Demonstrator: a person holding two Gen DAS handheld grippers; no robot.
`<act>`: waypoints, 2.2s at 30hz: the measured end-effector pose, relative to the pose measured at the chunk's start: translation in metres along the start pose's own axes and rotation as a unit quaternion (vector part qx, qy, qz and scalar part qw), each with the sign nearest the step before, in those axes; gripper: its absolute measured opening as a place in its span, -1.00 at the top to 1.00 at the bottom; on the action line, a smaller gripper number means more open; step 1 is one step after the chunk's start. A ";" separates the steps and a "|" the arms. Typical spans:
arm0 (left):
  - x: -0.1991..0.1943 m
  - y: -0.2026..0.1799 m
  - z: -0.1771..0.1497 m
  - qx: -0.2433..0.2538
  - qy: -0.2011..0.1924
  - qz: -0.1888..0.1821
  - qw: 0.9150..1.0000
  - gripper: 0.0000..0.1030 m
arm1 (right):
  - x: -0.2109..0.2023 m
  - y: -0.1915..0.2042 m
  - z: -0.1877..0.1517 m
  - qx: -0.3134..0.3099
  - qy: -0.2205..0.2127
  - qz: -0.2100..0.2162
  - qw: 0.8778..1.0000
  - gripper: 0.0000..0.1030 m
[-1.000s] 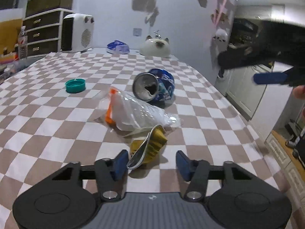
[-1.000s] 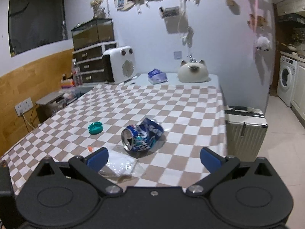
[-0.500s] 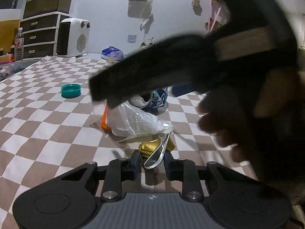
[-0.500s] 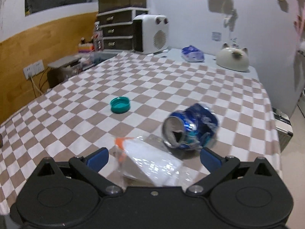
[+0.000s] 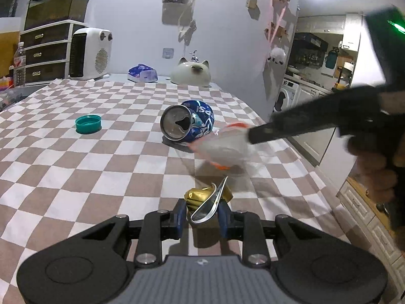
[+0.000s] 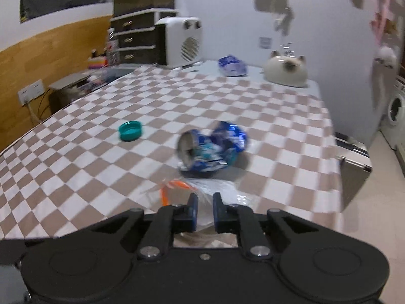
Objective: Collect trash
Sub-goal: 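Grasp the gold foil wrapper with the left tool while the right tool grasps the clear plastic bag, then carry the gold wrapper in the left tool while the right tool carries the clear bag to the wastebasket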
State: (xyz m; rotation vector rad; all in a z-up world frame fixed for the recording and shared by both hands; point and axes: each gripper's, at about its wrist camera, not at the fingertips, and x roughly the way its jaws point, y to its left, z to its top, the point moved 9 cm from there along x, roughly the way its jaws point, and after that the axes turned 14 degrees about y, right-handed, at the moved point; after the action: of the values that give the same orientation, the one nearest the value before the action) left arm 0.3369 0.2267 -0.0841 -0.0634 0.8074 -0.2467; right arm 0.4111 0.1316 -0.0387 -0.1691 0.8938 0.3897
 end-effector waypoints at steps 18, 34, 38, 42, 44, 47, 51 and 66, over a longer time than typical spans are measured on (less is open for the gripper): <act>0.022 -0.016 0.007 0.071 0.029 0.026 0.997 -0.36 | -0.061 -0.053 -0.096 0.028 -0.033 0.006 0.999 0.94; 0.019 -0.034 0.007 0.075 0.017 0.011 0.997 0.19 | -0.054 -0.042 -0.106 -0.012 -0.055 -0.013 0.998 0.65; 0.017 -0.037 0.007 0.071 0.011 0.006 0.997 0.19 | -0.050 -0.031 -0.102 -0.055 -0.064 -0.043 0.996 0.52; 0.016 -0.040 0.007 0.072 0.007 0.002 0.997 0.19 | -0.041 -0.020 -0.099 -0.095 -0.062 -0.051 0.992 0.37; 0.015 -0.041 0.006 0.071 0.007 0.005 0.997 0.19 | -0.035 -0.019 -0.095 -0.101 -0.061 -0.062 0.991 0.37; 0.016 -0.039 0.004 0.060 0.018 0.014 0.998 0.19 | -0.030 -0.022 -0.091 -0.099 -0.057 -0.069 0.991 0.59; 0.007 -0.040 0.002 0.045 0.015 0.013 0.999 0.19 | -0.033 -0.028 -0.089 -0.080 -0.053 -0.054 0.994 0.92; -0.058 -0.058 -0.013 0.008 -0.022 0.050 0.999 0.19 | -0.085 -0.043 -0.111 -0.013 -0.067 -0.027 0.997 0.97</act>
State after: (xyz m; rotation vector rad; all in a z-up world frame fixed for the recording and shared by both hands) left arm 0.2780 0.1847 -0.0433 -0.0133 0.7627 -0.1578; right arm 0.3002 0.0364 -0.0417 -0.1887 0.7506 0.3576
